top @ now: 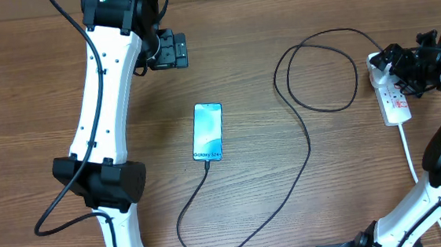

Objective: Plug charger to phone and switch on socket

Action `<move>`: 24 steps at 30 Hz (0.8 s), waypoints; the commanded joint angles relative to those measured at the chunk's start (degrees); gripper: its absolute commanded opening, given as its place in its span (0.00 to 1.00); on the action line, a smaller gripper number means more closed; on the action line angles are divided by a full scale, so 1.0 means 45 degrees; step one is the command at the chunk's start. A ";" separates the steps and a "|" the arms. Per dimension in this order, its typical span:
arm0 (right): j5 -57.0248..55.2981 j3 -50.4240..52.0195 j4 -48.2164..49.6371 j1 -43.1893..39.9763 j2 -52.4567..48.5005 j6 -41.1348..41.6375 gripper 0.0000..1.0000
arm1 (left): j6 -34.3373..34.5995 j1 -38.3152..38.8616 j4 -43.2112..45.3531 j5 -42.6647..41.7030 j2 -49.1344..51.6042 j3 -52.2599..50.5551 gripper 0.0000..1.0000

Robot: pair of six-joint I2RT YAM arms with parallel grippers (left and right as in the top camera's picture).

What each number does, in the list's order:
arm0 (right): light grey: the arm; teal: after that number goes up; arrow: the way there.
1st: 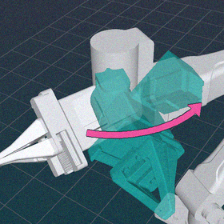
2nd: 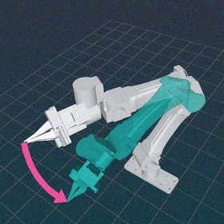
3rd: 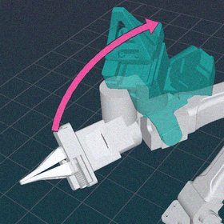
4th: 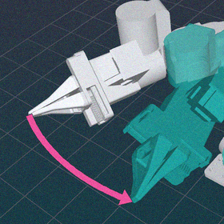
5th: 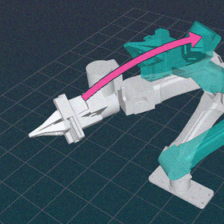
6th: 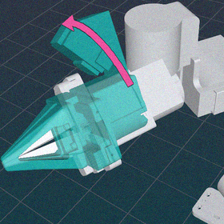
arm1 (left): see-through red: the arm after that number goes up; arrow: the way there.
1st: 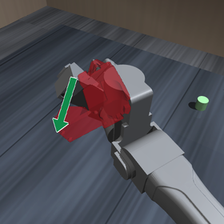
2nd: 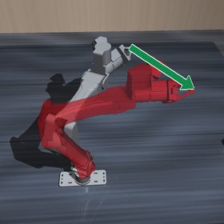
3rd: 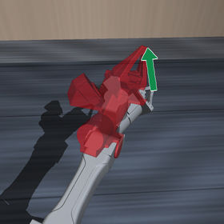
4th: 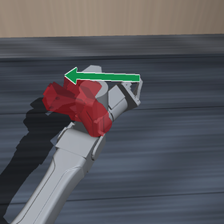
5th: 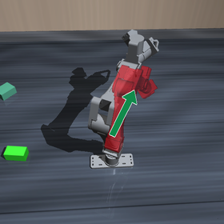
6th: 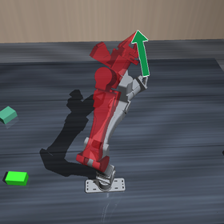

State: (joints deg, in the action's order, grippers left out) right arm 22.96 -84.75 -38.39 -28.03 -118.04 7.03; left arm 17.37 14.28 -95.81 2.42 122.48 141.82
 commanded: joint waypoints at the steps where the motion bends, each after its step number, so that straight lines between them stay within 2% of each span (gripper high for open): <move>1: -0.0874 -0.0170 -0.0141 0.0044 -0.0355 0.0024 1.00 | -0.0238 0.0083 0.0019 0.0126 -0.0170 0.0199 1.00; 24: -0.0209 -0.0160 -0.0695 0.0971 -0.0359 -0.0253 1.00 | -0.0238 0.0083 0.0019 0.0126 -0.0170 0.0199 1.00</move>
State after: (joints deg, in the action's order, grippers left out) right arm 17.32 -85.23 -40.71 -26.55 -118.24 5.85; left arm 17.37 14.28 -95.81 2.42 122.48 141.82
